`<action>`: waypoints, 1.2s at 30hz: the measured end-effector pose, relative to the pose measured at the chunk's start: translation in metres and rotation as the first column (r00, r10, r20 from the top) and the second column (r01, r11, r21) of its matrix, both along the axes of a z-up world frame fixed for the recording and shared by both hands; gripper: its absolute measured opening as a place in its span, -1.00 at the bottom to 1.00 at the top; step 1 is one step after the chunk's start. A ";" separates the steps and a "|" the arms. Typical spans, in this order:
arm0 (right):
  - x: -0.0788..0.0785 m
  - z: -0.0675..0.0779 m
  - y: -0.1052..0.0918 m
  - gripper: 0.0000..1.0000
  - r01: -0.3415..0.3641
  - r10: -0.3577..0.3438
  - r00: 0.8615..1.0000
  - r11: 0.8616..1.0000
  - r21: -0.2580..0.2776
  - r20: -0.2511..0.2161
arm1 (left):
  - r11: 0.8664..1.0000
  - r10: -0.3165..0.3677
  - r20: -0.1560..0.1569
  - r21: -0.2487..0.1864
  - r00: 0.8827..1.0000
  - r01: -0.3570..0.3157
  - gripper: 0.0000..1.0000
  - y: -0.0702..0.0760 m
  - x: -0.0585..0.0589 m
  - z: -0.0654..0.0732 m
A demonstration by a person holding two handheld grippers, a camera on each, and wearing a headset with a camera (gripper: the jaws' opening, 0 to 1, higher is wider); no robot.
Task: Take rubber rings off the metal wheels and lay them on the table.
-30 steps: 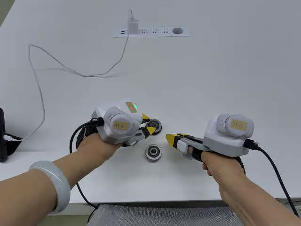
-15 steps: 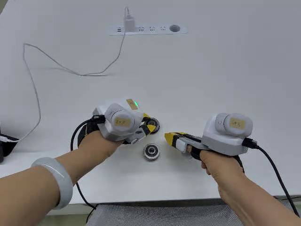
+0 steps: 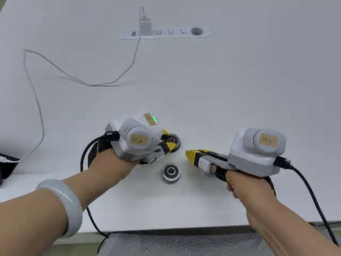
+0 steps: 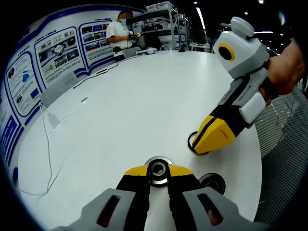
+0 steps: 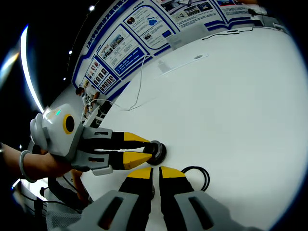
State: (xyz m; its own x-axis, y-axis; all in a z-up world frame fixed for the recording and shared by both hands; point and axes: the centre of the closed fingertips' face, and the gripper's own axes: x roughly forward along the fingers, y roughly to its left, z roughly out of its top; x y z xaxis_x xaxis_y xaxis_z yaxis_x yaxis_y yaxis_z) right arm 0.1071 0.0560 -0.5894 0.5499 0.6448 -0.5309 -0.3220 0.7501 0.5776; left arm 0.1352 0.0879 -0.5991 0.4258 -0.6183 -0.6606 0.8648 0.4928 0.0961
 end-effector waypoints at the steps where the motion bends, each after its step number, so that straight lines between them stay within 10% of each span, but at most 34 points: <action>1: 0.001 0.000 0.000 -0.87 0.001 -0.001 1.000 1.000 0.001 0.003 | 1.000 0.000 0.000 0.000 1.000 0.000 -0.73 0.000 0.000 0.000; 36: 0.030 -0.013 0.015 -0.78 0.076 -0.069 0.995 0.992 0.101 -0.072 | 1.000 -0.002 -0.008 -0.005 1.000 0.002 -0.75 0.002 0.000 0.000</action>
